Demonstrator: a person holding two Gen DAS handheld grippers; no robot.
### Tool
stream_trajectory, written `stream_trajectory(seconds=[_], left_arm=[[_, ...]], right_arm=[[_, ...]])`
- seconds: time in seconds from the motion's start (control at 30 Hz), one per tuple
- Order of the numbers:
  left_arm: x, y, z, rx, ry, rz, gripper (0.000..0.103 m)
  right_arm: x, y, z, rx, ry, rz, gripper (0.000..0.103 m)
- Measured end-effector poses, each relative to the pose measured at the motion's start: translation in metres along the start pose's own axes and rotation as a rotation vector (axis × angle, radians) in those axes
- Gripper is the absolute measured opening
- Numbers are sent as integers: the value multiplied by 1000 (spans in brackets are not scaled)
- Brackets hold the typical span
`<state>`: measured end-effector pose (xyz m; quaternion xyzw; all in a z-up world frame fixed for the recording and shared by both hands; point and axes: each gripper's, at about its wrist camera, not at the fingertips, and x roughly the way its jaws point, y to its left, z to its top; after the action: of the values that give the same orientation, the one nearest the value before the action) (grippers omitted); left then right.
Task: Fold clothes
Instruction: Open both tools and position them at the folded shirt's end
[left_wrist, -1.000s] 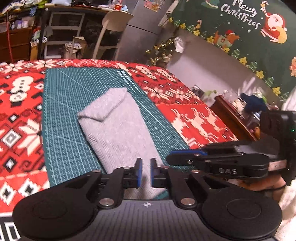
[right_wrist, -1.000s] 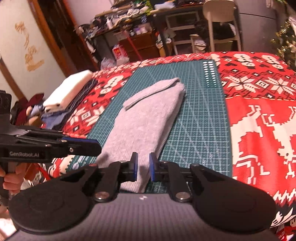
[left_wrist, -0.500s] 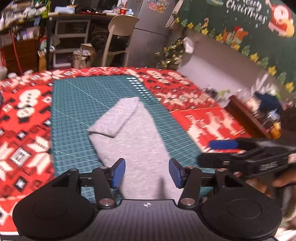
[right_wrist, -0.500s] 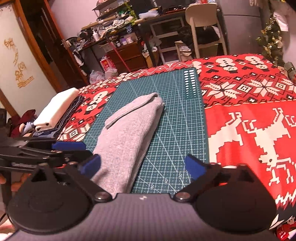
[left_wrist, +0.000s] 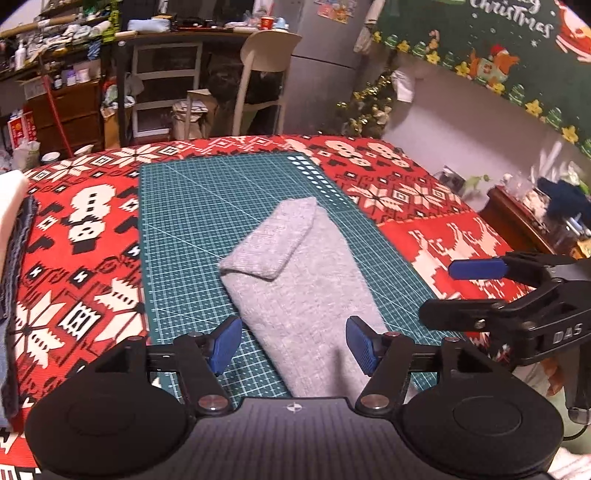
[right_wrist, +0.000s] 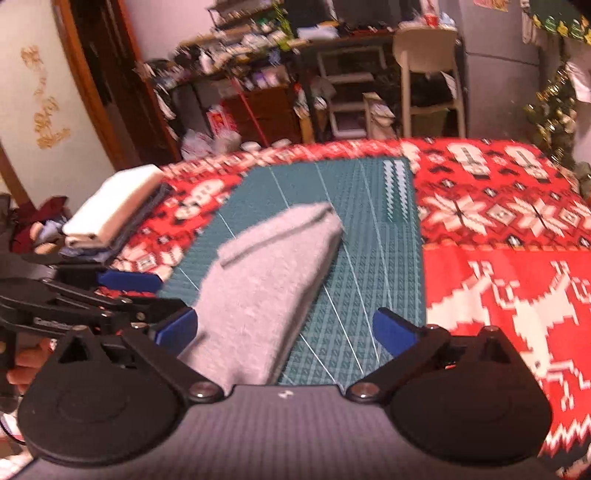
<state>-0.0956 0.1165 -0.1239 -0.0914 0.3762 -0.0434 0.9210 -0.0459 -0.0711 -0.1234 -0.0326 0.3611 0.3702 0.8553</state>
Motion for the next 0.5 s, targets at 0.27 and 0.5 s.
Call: stream_trajectory(seconds=[0.27,0.5], left_arm=[[-4,11,-2,-86,-20,-22,62],[1,19,-5,-151,-21,-37,57]], right_arm=[[5,9,8,-77,-44,-33,102],[15,12,10,-78,-50,-77,100]])
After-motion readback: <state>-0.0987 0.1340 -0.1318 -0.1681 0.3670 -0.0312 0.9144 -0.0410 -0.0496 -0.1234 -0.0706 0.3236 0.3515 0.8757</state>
